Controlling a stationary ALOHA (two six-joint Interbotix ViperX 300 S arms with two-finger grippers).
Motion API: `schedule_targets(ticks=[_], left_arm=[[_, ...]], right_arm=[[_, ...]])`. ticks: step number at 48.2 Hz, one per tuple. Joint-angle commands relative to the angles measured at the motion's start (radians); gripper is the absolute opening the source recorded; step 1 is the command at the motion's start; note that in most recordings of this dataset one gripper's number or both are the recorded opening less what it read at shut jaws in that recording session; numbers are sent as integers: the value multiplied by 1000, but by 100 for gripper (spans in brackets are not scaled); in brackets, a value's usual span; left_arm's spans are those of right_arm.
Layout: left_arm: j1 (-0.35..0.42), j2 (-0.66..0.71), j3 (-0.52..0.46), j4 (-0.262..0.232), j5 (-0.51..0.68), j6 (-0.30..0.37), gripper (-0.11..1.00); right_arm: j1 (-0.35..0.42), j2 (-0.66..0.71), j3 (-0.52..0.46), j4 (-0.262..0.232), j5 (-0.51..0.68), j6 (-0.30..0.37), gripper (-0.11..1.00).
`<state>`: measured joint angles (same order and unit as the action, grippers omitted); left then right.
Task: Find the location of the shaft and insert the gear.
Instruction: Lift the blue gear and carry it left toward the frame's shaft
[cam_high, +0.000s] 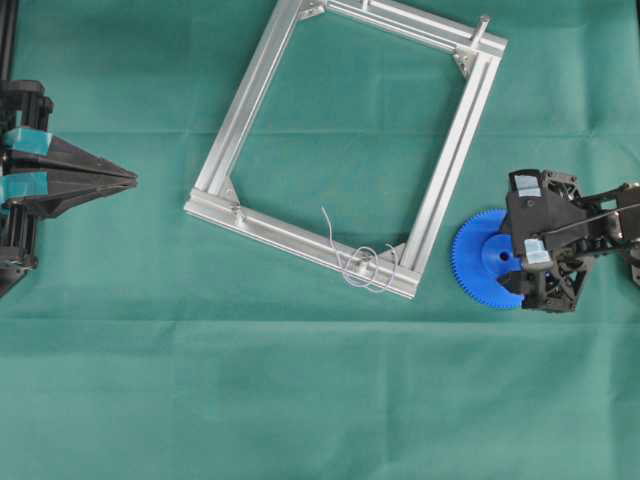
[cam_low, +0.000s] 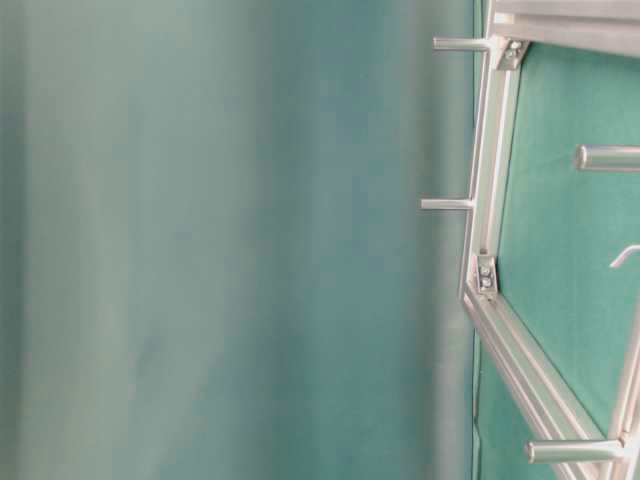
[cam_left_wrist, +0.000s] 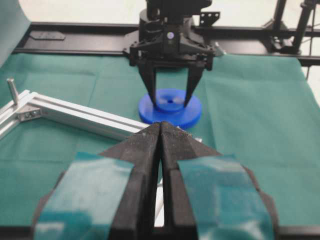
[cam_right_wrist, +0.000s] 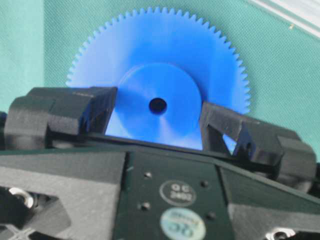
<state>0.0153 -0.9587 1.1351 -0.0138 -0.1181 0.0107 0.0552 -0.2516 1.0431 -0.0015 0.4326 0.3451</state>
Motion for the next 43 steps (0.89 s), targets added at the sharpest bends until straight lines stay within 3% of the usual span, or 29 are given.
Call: schedule_targets(ticks=[1,10,23,43], left_arm=[[3,3,-21,-2,-9,0,1],[3,2,-21,-2,-9,0,1],[3,2,-21,-2,-9,0,1],[3,6,-21,-5,-9,-3,1]], right_arm=[[-5,2,-11,5,5,3,68],[-5,-9,-38,3,40,2,68],[-5,-114,-120,-5,195,0,68],[-5,-199,-255,-8,295,0,68]])
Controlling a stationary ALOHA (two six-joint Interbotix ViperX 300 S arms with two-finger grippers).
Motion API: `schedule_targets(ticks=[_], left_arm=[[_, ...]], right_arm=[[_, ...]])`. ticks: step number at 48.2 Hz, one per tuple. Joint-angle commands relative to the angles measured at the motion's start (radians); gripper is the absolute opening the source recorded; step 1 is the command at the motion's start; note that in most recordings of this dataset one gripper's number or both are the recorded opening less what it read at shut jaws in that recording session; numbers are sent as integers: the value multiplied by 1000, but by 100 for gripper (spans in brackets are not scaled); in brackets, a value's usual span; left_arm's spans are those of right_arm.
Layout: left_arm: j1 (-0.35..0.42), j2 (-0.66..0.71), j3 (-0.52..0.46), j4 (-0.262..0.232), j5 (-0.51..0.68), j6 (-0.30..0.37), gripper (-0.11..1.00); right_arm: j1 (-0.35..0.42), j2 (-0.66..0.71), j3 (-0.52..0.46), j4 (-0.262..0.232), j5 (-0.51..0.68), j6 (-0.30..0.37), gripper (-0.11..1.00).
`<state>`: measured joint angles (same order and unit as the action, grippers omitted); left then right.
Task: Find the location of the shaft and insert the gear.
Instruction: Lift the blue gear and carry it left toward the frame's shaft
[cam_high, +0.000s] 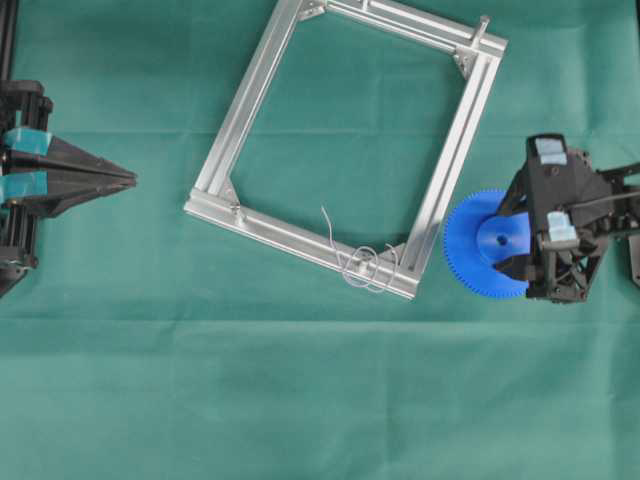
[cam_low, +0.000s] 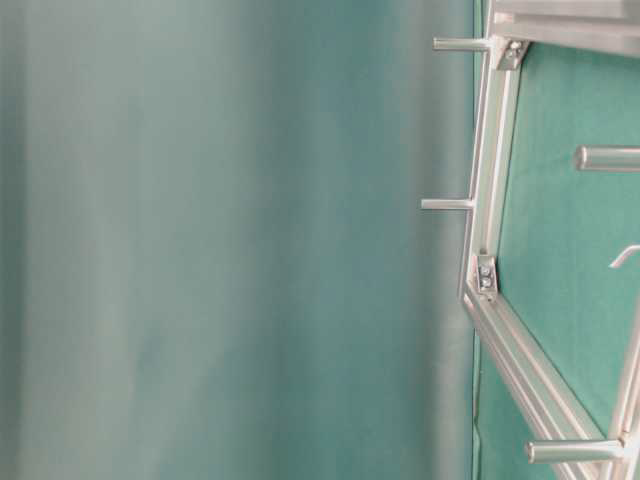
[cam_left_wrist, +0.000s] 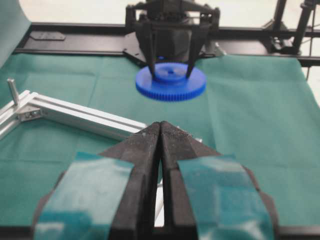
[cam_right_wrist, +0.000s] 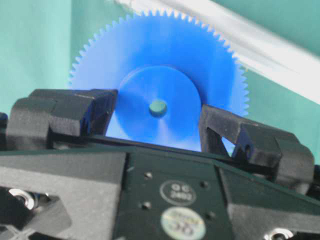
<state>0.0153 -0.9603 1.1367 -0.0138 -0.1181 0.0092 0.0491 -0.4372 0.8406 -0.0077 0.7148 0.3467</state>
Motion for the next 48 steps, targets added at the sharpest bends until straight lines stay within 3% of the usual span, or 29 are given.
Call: schedule_targets(ticks=[1,12,31,48], left_arm=[[3,8,-23,-3,-9,-3,1],[5,11,-23,-3,-11,-3,1],[23,9,-25,-5,-9,-5,1],[23,9,-23,-3,-3,2,1]], right_arm=[[0,-14,-60,0,17,-2,68],[8,43,-150,0,14,-3,68],[32,327,-399,0,38,-28,68],[43,483,-502,3,40,-12,68]])
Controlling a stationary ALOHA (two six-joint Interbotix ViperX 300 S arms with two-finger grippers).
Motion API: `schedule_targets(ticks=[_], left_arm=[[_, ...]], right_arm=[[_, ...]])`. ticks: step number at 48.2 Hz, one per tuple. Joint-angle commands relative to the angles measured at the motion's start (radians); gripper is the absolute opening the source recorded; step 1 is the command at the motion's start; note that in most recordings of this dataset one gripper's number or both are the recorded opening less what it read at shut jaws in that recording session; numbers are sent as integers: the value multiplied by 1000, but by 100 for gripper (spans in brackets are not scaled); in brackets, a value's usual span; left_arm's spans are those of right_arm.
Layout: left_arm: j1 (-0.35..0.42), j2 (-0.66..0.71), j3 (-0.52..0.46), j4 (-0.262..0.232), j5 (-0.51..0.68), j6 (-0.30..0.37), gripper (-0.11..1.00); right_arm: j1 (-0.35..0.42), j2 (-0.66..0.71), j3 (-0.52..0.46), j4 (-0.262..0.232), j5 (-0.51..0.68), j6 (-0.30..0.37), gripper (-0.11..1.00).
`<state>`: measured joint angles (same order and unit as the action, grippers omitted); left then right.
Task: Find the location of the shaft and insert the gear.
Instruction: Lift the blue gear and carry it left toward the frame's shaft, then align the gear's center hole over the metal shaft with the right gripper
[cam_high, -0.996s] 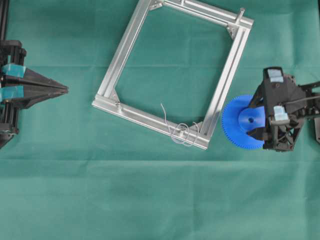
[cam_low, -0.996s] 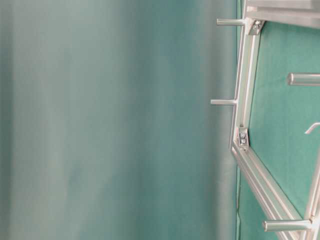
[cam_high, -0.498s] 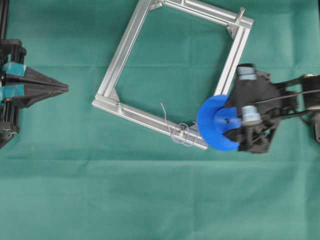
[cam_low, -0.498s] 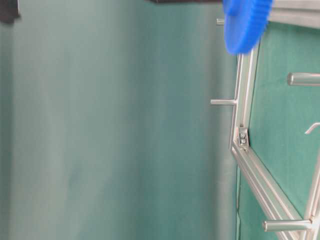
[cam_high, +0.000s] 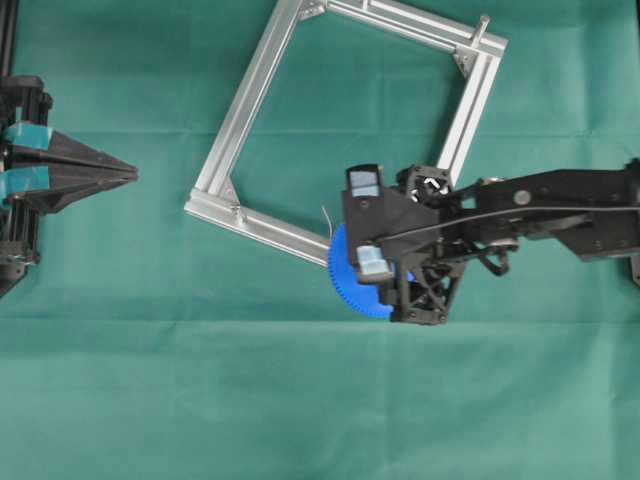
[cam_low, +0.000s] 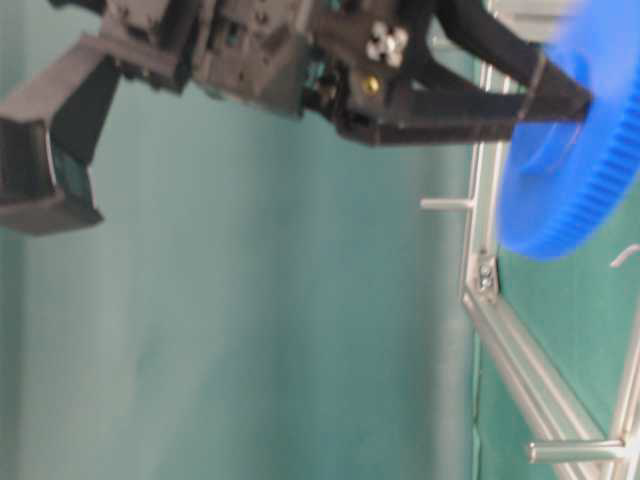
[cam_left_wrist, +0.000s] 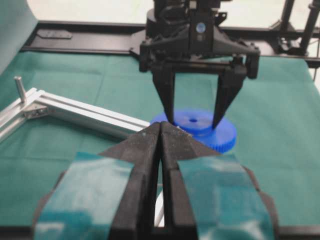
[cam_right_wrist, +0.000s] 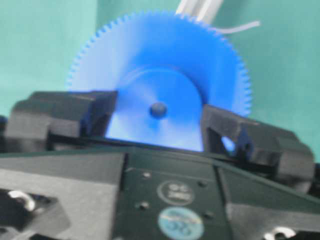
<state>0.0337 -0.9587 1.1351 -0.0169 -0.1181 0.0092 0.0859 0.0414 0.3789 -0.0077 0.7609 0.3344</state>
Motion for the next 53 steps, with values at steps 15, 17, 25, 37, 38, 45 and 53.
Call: schedule_targets(ticks=[15,17,25,37,38,45,53], left_arm=[[5,8,-21,0,2,3,1],[5,8,-21,0,3,3,1],[5,8,-21,0,2,0,1],[5,8,-21,0,2,-6,1],[5,8,-21,0,2,-6,1],[5,8,-21,0,2,-6,1],[5,8,-21,-2,2,-5,1]], right_arm=[[63,63,-135,3,-6,-9,68],[66,67,-144,0,-6,-14,68],[52,71,-149,-44,-6,-25,68],[-25,29,-69,-133,-12,-14,68],[-32,23,-60,-133,-17,-14,68],[-81,-28,18,-133,-63,9,68],[-91,-66,72,-132,-84,35,68]])
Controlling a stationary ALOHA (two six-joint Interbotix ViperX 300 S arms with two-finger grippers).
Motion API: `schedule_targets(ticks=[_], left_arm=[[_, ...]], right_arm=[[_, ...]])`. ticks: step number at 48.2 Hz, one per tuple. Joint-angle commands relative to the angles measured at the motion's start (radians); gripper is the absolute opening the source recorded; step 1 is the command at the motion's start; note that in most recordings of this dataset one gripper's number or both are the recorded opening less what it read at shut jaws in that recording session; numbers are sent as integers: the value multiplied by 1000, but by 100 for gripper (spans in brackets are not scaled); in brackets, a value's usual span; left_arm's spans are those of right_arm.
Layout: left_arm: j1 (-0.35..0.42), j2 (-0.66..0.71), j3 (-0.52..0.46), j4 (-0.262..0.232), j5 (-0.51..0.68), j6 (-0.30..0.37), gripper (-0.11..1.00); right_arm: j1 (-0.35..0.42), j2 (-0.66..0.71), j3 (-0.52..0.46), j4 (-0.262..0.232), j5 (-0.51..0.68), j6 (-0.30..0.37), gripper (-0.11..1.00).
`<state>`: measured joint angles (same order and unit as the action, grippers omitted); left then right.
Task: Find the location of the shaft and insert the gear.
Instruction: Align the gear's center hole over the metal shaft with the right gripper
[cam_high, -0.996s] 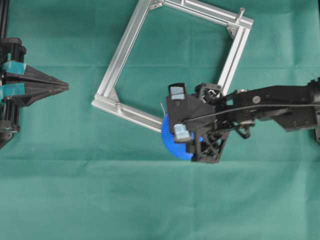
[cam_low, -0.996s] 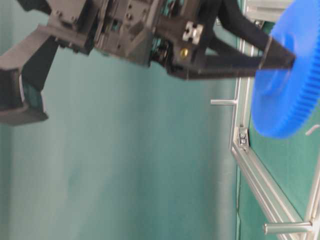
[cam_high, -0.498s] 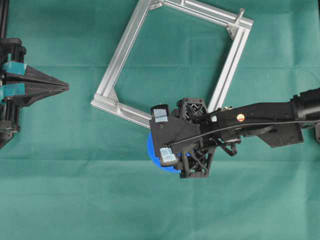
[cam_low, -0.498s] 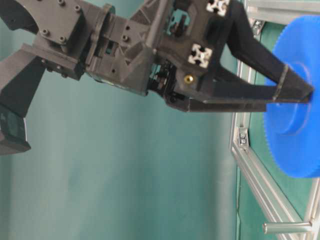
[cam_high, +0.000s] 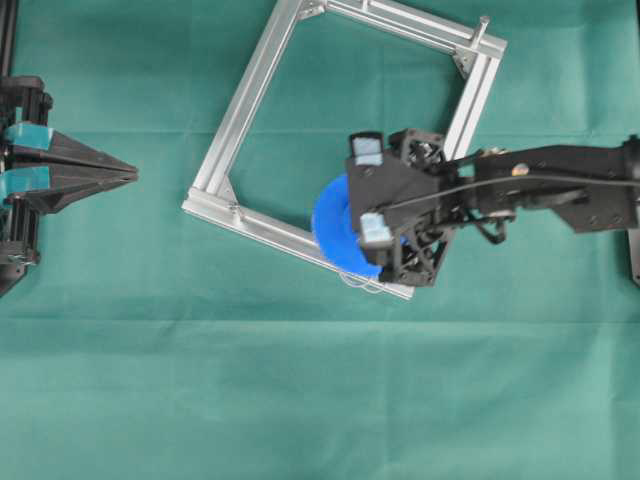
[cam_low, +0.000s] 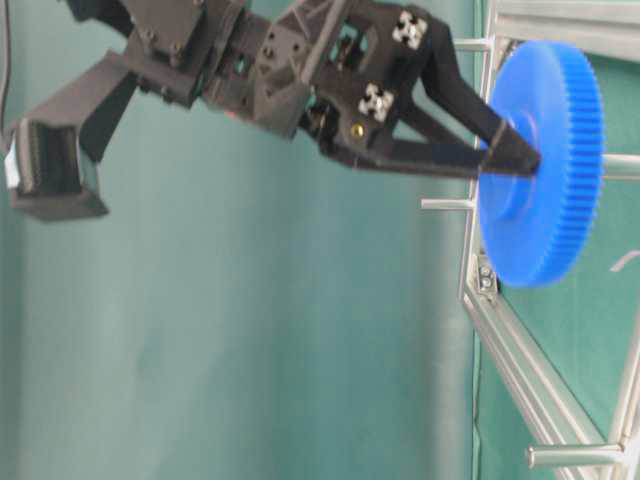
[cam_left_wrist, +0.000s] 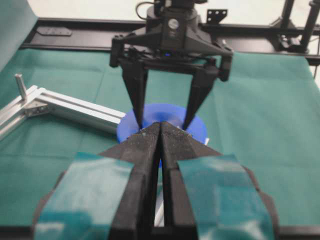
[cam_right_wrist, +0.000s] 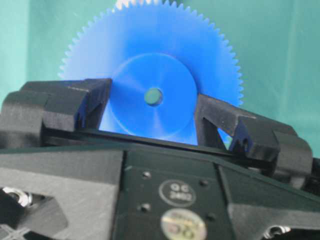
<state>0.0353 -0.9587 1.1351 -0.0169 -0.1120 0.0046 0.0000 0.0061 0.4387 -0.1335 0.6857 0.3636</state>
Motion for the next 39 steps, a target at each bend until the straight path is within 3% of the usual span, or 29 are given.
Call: schedule_targets(ticks=[1,24,39], left_arm=[[3,8,-21,0,-5,0,1],[3,3,-21,0,-5,5,1],[3,3,-21,0,-5,3,1]], right_arm=[[-3,-34,15,-6,-11,9,68],[104,-20,-2,29,-97,25,68],[104,8,-20,8,-97,15,68]])
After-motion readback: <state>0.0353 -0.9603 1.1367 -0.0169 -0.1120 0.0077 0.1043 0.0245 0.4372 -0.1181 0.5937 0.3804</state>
